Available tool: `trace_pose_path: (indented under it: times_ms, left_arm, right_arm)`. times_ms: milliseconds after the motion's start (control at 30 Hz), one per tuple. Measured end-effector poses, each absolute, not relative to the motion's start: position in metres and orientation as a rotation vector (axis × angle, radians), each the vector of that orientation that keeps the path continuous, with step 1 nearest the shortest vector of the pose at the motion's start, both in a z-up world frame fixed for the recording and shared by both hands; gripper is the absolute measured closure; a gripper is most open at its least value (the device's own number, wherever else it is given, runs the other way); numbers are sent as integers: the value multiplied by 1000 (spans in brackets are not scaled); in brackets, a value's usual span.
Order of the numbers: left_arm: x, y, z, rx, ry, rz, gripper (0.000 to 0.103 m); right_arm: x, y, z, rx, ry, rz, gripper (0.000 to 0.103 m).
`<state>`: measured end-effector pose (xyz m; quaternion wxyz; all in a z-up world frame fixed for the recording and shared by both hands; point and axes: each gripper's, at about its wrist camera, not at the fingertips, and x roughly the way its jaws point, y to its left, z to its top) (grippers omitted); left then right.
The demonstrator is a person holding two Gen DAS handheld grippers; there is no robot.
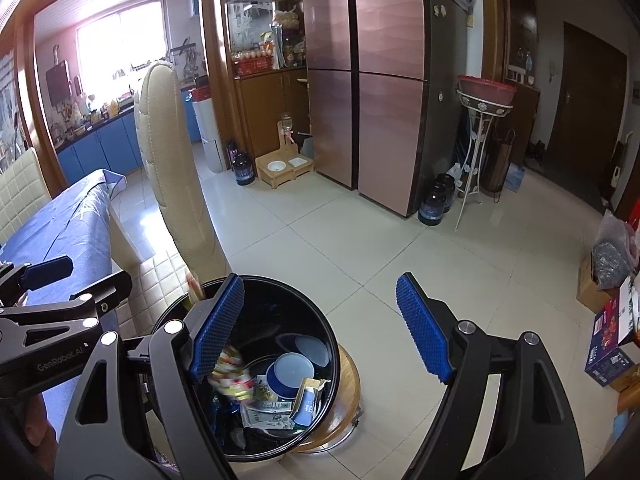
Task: Collect trash
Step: 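Lower left tool over the bin and release the red-checkered wrapper, then move both tools back over the table toward the remaining trash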
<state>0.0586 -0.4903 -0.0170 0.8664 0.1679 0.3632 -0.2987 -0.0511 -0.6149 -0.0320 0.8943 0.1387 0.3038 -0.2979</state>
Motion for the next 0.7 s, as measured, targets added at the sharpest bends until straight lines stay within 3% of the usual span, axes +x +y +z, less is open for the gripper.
trace_pose_path:
  times_ms: [700]
  left_arm:
    - [84,-357,9,231,718,-466,24]
  right_arm:
    - [8,-491,-3,138,626,-415,23]
